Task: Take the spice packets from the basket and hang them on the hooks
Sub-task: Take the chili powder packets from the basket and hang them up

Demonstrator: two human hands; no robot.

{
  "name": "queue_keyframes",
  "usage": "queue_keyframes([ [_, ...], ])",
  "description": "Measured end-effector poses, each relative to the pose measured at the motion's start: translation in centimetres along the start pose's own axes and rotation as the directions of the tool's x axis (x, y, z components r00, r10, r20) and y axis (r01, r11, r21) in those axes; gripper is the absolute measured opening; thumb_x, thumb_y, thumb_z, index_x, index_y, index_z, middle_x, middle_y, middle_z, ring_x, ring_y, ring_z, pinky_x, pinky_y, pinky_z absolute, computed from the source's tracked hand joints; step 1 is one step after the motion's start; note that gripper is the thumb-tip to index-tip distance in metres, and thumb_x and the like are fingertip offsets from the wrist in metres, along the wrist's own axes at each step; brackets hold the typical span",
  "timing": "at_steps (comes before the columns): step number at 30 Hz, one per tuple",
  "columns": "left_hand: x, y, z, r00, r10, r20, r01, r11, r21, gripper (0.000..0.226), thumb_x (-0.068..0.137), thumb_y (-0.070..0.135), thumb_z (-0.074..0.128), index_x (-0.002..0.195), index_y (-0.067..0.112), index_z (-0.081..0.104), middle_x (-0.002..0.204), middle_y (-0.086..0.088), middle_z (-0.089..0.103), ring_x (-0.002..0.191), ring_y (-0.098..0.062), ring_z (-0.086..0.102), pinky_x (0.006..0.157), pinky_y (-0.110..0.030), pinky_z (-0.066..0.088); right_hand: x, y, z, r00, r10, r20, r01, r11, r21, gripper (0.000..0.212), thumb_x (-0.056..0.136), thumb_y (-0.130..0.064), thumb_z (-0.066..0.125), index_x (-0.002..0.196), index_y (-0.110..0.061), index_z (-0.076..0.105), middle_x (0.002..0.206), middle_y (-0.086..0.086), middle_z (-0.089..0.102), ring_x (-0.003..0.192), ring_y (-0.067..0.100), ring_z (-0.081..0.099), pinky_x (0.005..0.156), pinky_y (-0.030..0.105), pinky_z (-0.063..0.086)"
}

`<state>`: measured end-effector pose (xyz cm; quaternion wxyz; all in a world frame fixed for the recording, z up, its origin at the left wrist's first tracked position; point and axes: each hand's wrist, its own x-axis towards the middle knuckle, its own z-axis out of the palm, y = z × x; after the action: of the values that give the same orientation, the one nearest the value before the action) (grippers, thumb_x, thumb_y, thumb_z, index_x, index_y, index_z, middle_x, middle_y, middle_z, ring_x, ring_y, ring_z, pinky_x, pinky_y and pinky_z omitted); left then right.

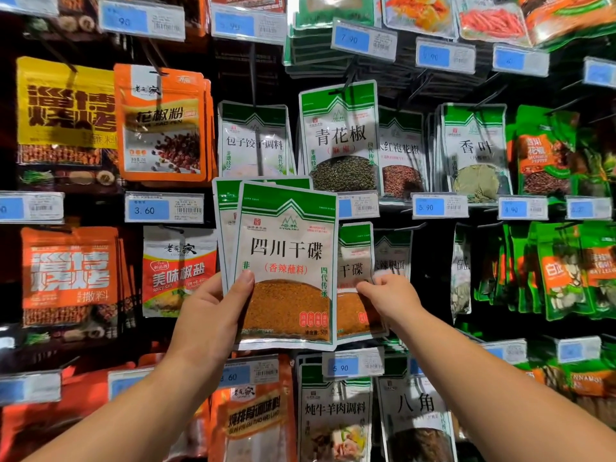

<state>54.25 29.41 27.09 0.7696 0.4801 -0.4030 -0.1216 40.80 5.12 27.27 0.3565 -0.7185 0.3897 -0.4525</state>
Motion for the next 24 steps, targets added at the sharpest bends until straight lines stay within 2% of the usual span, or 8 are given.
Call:
queue_keyframes([
  [4, 0.1, -0.2, 0.2, 1.0, -0.015, -0.005, 0.015, 1.0, -0.018, 0.033, 0.093, 0.032, 0.06, 0.117, 0.013, 0.071, 0.109, -0.008, 0.079, 0.104, -0.028, 0.075, 0.102, -0.054, 0.053, 0.2, -0.5, 0.2, 0.999, 0.044, -0.002, -0.044, 0.982, -0.183, 0.05, 0.092, -0.038, 0.069, 0.057, -0.02, 0.039, 0.053, -0.002, 0.04, 0.054, 0.018, 0.04, 0.053, 0.03, 0.027],
  [7, 0.2, -0.5, 0.1, 1.0, -0.007, -0.016, 0.007, 1.0, -0.012, 0.031, 0.096, 0.028, 0.06, 0.119, 0.01, 0.071, 0.11, -0.008, 0.079, 0.105, -0.027, 0.074, 0.104, -0.053, 0.052, -0.2, -0.5, -0.1, 0.999, 0.046, -0.028, -0.051, 0.982, -0.182, 0.047, 0.089, -0.041, 0.072, 0.059, -0.017, 0.045, 0.058, 0.0, 0.048, 0.058, 0.02, 0.046, 0.057, 0.031, 0.035],
  [10, 0.2, -0.6, -0.1, 1.0, 0.002, -0.02, -0.002, 1.0, -0.013, 0.038, 0.089, 0.034, 0.064, 0.119, 0.013, 0.072, 0.111, -0.006, 0.078, 0.107, -0.026, 0.074, 0.105, -0.053, 0.051, -1.7, -0.6, -0.6, 0.994, 0.014, -0.104, -0.026, 0.993, -0.117, 0.037, 0.088, -0.046, 0.074, 0.087, -0.015, 0.054, 0.085, 0.001, 0.061, 0.08, 0.022, 0.058, 0.07, 0.036, 0.046],
  [12, 0.2, -0.6, -0.1, 1.0, 0.005, -0.024, -0.006, 1.0, -0.015, 0.041, 0.085, 0.037, 0.065, 0.118, 0.014, 0.073, 0.112, -0.006, 0.078, 0.109, -0.027, 0.073, 0.106, -0.053, 0.05, -3.2, -1.3, -1.1, 0.993, -0.036, -0.115, 0.035, 0.999, -0.012, 0.036, 0.095, -0.047, 0.065, 0.092, -0.012, 0.055, 0.087, 0.002, 0.061, 0.079, 0.02, 0.056, 0.07, 0.036, 0.044],
  [15, 0.2, -0.8, 0.0, 1.0, 0.004, -0.024, -0.004, 1.0, -0.03, 0.039, 0.087, 0.035, 0.065, 0.119, 0.013, 0.072, 0.113, -0.007, 0.078, 0.109, -0.028, 0.073, 0.106, -0.053, 0.05, -6.0, -2.7, -1.6, 0.994, -0.073, 0.077, 0.038, 0.922, 0.385, 0.043, 0.104, -0.047, 0.049, 0.081, -0.012, 0.053, 0.072, 0.001, 0.054, 0.064, 0.019, 0.052, 0.062, 0.036, 0.044],
  [17, 0.3, -1.0, 0.1, 1.0, 0.0, -0.029, -0.001, 0.999, -0.034, 0.037, 0.087, 0.035, 0.066, 0.118, 0.014, 0.072, 0.113, -0.007, 0.078, 0.109, -0.028, 0.073, 0.106, -0.053, 0.05, -7.9, -3.7, -1.8, 0.97, -0.115, 0.216, -0.016, 0.851, 0.524, 0.043, 0.103, -0.048, 0.05, 0.086, -0.01, 0.056, 0.072, 0.003, 0.057, 0.063, 0.02, 0.055, 0.057, 0.033, 0.046],
  [21, 0.2, -1.4, 0.6, 0.999, 0.007, -0.05, -0.01, 0.999, -0.05, 0.032, 0.091, 0.031, 0.066, 0.118, 0.015, 0.072, 0.11, -0.007, 0.079, 0.105, -0.027, 0.075, 0.104, -0.053, 0.052, -10.2, -4.6, -2.2, 0.933, -0.197, 0.3, 0.011, 0.852, 0.524, 0.041, 0.082, -0.049, 0.072, 0.092, -0.01, 0.064, 0.076, 0.002, 0.063, 0.065, 0.017, 0.059, 0.06, 0.029, 0.054],
  [24, 0.0, -1.8, 0.8, 0.998, 0.013, -0.068, -0.018, 0.997, -0.078, 0.03, 0.091, 0.03, 0.067, 0.116, 0.015, 0.072, 0.111, -0.007, 0.078, 0.106, -0.027, 0.074, 0.104, -0.053, 0.052, -10.4, -4.5, -2.1, 0.957, -0.166, 0.24, 0.024, 0.864, 0.503, 0.04, 0.08, -0.033, 0.085, 0.104, -0.009, 0.064, 0.087, 0.006, 0.061, 0.071, 0.018, 0.058, 0.073, 0.04, 0.058],
])
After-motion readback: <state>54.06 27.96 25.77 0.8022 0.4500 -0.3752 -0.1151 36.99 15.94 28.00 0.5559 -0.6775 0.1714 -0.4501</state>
